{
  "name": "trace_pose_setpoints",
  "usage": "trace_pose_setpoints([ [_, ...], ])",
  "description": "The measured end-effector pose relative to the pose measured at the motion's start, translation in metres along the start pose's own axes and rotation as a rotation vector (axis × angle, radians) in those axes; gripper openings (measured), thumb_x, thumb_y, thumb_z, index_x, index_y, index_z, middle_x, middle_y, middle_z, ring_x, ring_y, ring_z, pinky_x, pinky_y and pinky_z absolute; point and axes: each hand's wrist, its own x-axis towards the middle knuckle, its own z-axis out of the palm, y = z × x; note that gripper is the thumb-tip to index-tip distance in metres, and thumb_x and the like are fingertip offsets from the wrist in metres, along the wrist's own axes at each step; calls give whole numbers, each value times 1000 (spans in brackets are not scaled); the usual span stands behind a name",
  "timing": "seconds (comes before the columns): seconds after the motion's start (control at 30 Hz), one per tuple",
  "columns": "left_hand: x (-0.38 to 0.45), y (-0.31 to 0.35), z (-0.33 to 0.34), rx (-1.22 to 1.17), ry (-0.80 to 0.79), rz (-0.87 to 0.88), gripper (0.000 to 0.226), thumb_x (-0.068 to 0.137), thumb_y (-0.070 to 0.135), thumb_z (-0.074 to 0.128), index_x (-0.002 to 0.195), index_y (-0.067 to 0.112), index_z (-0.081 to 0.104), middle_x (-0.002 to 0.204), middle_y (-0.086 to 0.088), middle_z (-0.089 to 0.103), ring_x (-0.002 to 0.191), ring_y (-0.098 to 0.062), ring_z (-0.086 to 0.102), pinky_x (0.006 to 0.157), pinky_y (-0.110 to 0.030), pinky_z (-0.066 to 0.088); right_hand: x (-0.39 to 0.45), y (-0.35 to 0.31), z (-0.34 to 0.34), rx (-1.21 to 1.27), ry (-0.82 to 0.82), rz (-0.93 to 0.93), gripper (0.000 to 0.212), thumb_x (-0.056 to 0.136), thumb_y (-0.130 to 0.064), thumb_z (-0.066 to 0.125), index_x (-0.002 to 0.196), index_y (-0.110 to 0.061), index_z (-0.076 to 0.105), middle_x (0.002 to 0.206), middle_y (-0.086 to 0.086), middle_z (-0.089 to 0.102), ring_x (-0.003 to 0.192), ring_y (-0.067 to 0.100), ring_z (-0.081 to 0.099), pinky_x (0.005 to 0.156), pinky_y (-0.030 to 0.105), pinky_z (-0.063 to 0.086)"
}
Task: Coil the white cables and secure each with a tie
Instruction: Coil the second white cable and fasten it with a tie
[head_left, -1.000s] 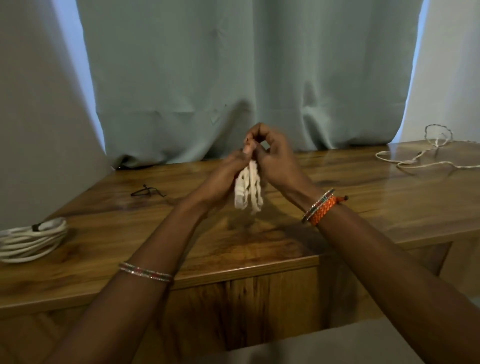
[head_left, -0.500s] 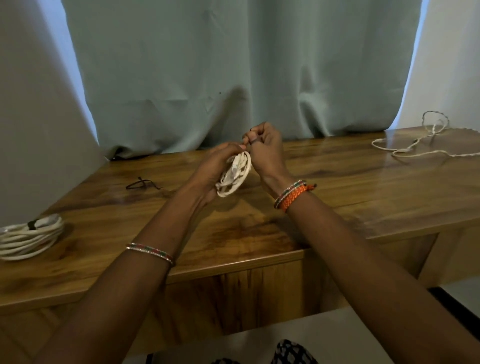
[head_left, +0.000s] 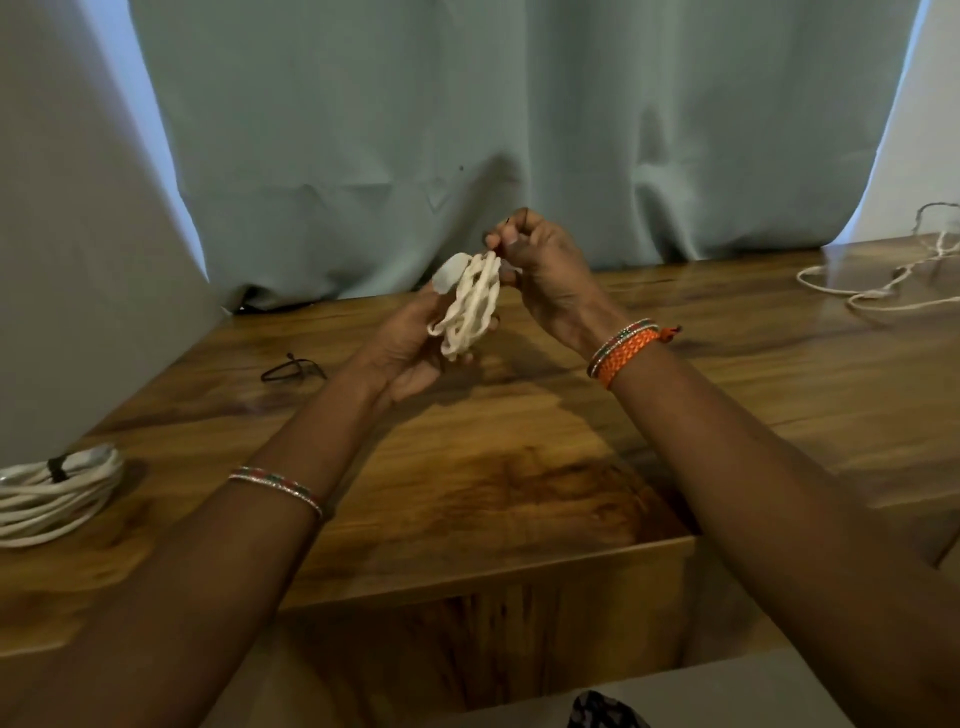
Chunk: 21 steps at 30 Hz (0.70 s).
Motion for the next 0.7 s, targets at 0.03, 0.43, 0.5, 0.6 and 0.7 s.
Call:
trace_pose_setpoints([
  [0.03,1,-1,4,16,5,49,11,93,18,47,99,18,57,69,7,68,58,-6,63,43,-16,45,0,0,-1,4,-10,-2,30,94,5,42,72,-15,45,68,-2,55,54,2,52,54,19,40],
  [0.43,-1,-1,0,51,-30,140,15,82,6,58,95,15,58,83,2,70,70,-10,67,62,-24,56,-9,5,-2,-54,-4,6,28,94,2,44,72,-15,48,69,-3,56,58,5,51,62,24,39],
  [0.5,-2,-2,0,48,4,137,16,90,4,51,97,15,59,82,4,71,71,-9,67,65,-24,56,-10,5,0,-64,5,6,28,94,1,45,72,-16,48,68,-4,58,59,5,50,63,26,37],
  [0.6,-1,-4,-1,114,21,129,17,89,8,52,102,14,62,80,3,71,68,-9,65,63,-25,54,-11,6,-3,-69,8,17,26,94,-1,47,73,-17,49,66,-8,61,63,5,51,67,29,37],
  [0.7,-1,-4,2,203,49,133,17,90,3,52,97,15,61,73,6,71,65,-5,65,64,-22,54,-13,5,-9,-62,-34,30,24,95,-4,47,75,-17,50,69,-8,61,67,8,51,71,31,37],
])
